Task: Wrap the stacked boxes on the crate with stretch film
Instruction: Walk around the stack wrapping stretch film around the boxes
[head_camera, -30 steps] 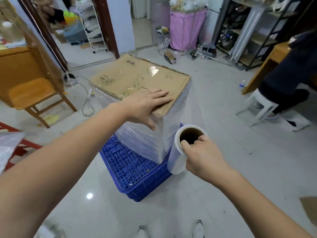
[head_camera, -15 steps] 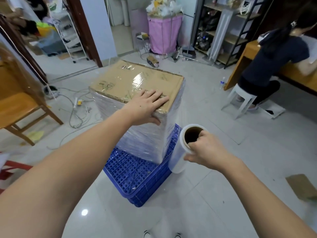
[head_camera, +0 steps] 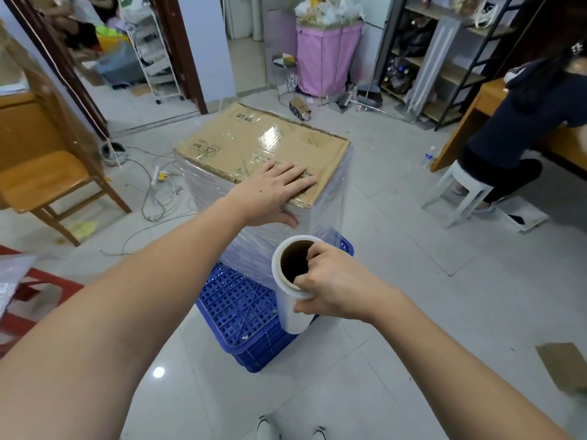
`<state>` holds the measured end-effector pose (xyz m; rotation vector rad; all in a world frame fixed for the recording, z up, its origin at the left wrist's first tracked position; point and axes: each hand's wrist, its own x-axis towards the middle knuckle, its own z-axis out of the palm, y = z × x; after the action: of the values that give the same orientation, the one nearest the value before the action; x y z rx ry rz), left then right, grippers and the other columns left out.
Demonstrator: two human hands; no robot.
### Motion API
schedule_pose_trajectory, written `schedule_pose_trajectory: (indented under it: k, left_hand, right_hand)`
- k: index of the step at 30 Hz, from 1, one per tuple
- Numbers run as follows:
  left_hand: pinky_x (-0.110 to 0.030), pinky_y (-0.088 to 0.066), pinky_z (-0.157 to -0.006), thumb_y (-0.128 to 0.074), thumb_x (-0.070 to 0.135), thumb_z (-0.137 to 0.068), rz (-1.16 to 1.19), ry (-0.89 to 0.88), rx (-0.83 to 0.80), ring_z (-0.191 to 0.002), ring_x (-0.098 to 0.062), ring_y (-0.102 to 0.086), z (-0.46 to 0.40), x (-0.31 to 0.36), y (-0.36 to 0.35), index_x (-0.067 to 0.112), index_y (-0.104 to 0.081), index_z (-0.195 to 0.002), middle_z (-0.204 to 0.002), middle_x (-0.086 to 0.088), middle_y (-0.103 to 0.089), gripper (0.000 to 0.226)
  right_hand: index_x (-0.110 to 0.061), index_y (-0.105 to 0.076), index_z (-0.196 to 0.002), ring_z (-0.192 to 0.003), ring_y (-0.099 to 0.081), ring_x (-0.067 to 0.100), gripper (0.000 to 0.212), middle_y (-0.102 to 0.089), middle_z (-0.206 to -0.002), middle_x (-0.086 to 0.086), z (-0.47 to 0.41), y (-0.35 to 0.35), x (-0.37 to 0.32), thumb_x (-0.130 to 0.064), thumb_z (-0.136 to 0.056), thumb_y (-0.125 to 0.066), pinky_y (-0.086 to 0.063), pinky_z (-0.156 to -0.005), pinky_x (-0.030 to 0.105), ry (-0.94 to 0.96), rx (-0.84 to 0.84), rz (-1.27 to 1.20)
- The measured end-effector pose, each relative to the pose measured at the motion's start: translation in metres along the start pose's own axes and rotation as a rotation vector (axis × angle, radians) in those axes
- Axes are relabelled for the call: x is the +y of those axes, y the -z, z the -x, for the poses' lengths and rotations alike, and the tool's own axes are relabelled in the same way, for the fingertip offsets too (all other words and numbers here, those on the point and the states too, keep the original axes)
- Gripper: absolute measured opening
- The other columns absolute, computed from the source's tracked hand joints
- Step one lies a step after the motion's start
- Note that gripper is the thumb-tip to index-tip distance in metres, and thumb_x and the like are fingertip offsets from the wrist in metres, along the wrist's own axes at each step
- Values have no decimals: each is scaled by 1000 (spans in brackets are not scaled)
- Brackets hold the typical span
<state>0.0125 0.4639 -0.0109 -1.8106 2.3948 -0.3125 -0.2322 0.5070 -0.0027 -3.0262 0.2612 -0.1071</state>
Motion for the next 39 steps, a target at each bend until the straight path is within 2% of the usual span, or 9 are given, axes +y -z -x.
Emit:
schedule_pose_trajectory:
  k: [5,9,13,15,19,22,28,35,39]
  left_hand:
    - [-50,-19,-125,-50,83,-82,-6,5,6,-157,-31,-21,-3,1,-1,30,-14,-166,-171,-7,-20,105]
    - [-50,-18,-126,-49,84,-81,0,13,13,-157,-31,-20,0,1,-1,30,-13,-165,-172,-6,-20,106]
    - [-50,-18,-126,-49,85,-81,8,16,15,-157,-31,-20,1,0,0,31,-12,-165,-172,-6,-20,107]
    - [-50,-18,-126,-49,85,-80,11,16,18,-157,-31,-20,1,1,2,31,-12,-165,-172,-6,-20,107]
    - [-49,-17,-127,-53,84,-81,38,16,39,-158,-29,-18,3,0,-1,33,-11,-165,-172,-4,-18,107]
    - [-49,-18,-127,-54,84,-81,56,2,77,-158,-27,-18,7,-5,-5,35,-12,-165,-172,-2,-18,106]
    - [-50,-17,-126,-60,82,-80,80,-26,98,-157,-29,-19,4,-9,-12,34,-15,-164,-172,-3,-20,107]
    - [-42,-10,-128,-80,64,-77,189,-296,-57,-160,-24,-5,-1,-70,-1,42,-1,-164,-174,-1,-3,119]
    - [-44,-9,-130,-63,79,-81,214,-304,6,-160,-26,-7,5,-86,-9,41,-4,-164,-174,-2,-7,110]
  right_hand:
    - [-20,-64,-72,-84,-51,23,26,-42,-65,-9,-14,-2,-1,-44,-79,-66,-48,-89,38,-25,-28,10]
    - [-21,-43,-73,-65,-48,23,30,-42,-60,-4,-8,-2,-8,-36,-79,-69,-33,-79,27,-77,-34,109]
    - [-18,-39,-89,-64,-44,24,30,-65,-77,2,-3,-4,-21,-33,-88,-65,-34,-80,34,-203,-76,168]
    - [-18,-40,-90,-57,-45,23,32,-65,-72,0,-5,-7,-31,-31,-84,-68,-35,-76,36,-297,-37,196]
    - [-18,-41,-83,-59,-53,21,46,-58,-66,-2,-14,-11,-45,-62,-93,-49,-36,-70,36,-529,20,120]
    - [-17,-42,-79,-53,-46,18,58,-44,-57,-3,-24,-6,-52,-74,-89,-42,-33,-61,34,-692,28,123]
    - [-16,-51,-75,-54,-46,12,77,-52,-62,-3,-64,6,-67,-93,-70,-39,-36,-51,31,-991,-22,30]
    - [-17,-47,-70,-56,-45,19,52,-44,-60,-2,-96,-9,-77,-64,-91,-53,-31,-55,32,-1165,-94,61]
    - [-17,-52,-79,-66,-48,23,35,-49,-67,-2,-96,-6,-87,-49,-92,-60,-34,-63,32,-1190,-117,-27]
